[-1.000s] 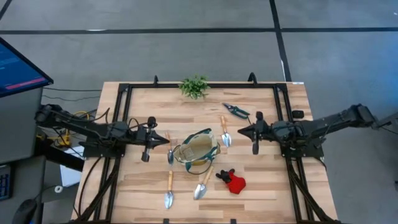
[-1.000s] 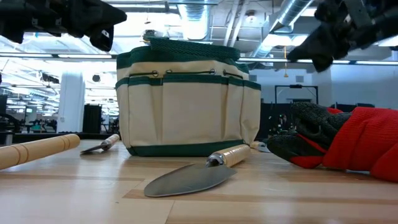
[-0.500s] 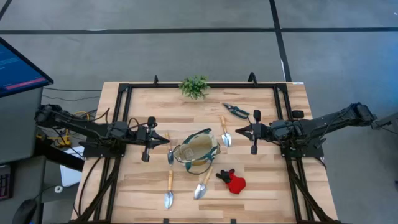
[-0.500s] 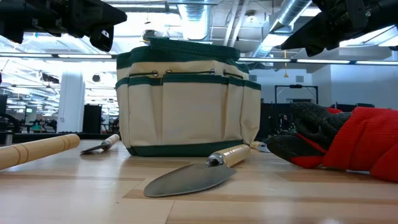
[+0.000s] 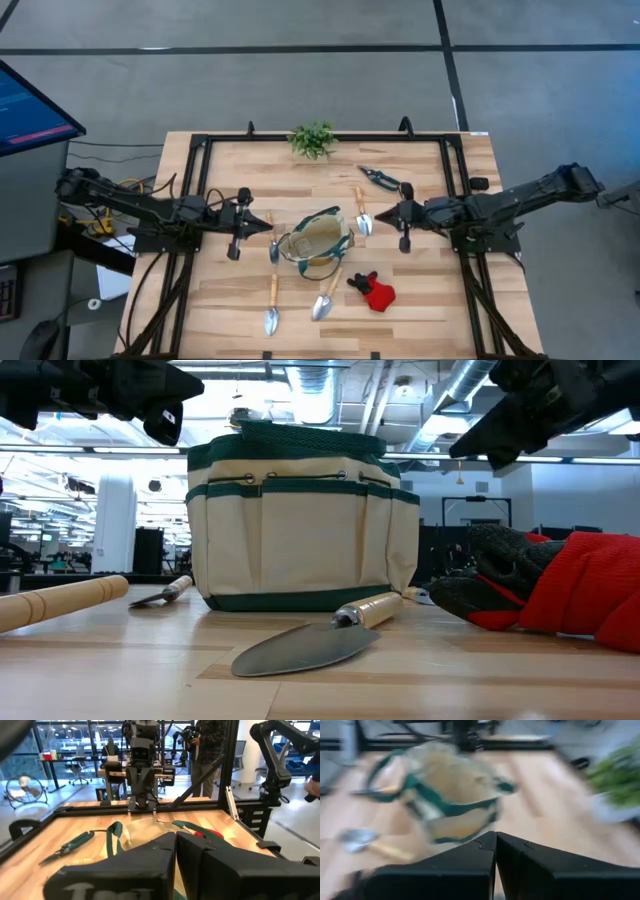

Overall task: Pick & Place Garden tools in Gardening bag
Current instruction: Put the gloves into the gardening bag

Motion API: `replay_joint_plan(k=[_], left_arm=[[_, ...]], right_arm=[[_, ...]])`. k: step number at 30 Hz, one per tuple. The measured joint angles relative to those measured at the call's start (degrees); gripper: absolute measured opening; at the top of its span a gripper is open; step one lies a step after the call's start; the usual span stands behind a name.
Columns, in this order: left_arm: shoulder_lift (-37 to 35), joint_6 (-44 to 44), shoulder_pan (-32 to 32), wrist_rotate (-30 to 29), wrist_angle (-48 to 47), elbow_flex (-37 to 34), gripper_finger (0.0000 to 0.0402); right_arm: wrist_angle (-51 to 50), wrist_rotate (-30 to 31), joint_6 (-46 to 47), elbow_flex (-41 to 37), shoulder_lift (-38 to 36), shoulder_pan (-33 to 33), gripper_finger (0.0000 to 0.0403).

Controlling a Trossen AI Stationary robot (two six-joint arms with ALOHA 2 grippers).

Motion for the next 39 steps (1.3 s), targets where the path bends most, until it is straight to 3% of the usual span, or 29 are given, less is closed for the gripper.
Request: replay_joint_plan(k=[5,8,19,28,32,39], left_arm=[[0.0,-0.4,0.0,0.2,0.0,0.0,0.0002],[0.0,-0.4,0.0,0.2,0.0,0.0,0.0002],[0.0,-0.3,0.0,0.1,0.0,0.0,0.0002],[0.0,-0.3,0.0,-0.1,0.0,0.0,0.0002],[0.0,-0.3,0.0,-0.1,0.0,0.0,0.0002],[0.0,-0.3,0.0,-0.1,-0.1,0.0,0.0002]], right_arm=[[-0.1,-16.2,5.3,0.0,0.5,0.1,0.0000],[0.0,-20.2,8.3,0.0,0.8,0.4,0.0000],[0.7,-15.5,20.8,0.0,3.4,4.1,0.0006],[0.8,-17.2,27.0,0.0,9.9,9.3,0.0114],[1.8,-17.2,27.7,0.0,13.6,11.6,0.0143],[-1.6,-17.1,29.3,8.2,22.2,12.9,0.0130]])
